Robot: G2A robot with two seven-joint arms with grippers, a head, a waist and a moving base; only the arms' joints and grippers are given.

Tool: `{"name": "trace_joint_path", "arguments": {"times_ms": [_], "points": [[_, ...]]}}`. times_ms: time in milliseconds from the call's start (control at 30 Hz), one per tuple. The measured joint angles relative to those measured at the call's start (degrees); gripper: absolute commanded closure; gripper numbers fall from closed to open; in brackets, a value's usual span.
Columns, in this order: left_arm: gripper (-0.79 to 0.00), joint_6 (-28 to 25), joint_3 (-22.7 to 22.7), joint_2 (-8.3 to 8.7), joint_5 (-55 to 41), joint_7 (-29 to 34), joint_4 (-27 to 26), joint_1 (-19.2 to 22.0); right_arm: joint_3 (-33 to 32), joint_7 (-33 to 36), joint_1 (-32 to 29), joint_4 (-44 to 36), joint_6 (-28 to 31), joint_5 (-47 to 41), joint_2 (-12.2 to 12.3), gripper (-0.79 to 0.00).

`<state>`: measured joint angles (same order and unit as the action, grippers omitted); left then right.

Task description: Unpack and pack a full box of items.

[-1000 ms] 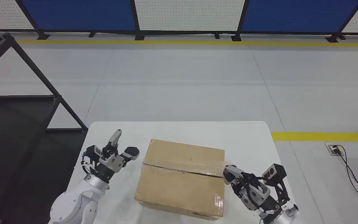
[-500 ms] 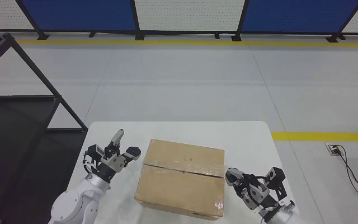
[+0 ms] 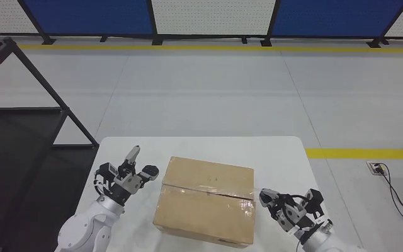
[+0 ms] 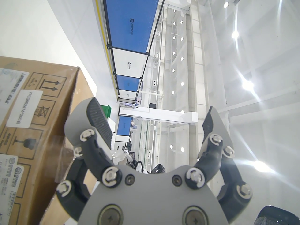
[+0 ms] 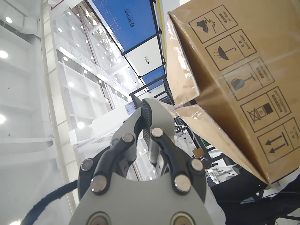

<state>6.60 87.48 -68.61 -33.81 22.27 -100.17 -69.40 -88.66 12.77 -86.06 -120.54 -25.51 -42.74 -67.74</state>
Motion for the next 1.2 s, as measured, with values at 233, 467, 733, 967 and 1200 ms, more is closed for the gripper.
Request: {"name": "trace_joint_path", "arguments": {"times_ms": [233,467,733,967,1200], "points": [[-0.785,-0.08,-0.24,-0.02,-0.02,0.05,0.12,0.17,0.6,0.82,0.33,0.18,-0.96,0.83,0.12,0.0],[-0.785,0.93,0.04,0.26,0.67,3.11,-0.52,-0.47,1.67,1.65,1.22,0.27,-0.16,2.26,0.17,0.0],[-0.785,3.64,-0.53,0.81,3.75,7.8,-1.32,-1.03,1.72,1.6,1.1,0.09,0.88,2.23,0.16,0.0],[-0.785,4.07,-1.7,0.87,5.12,7.49,-0.79,-0.44,1.14,3.19,0.13,-0.63,4.49,2.73,0.19,0.0],[-0.785,4.2,-1.95,0.95,5.27,7.25,-0.55,-0.22,0.85,3.29,-0.67,-1.17,6.11,2.67,0.16,0.0]]}}
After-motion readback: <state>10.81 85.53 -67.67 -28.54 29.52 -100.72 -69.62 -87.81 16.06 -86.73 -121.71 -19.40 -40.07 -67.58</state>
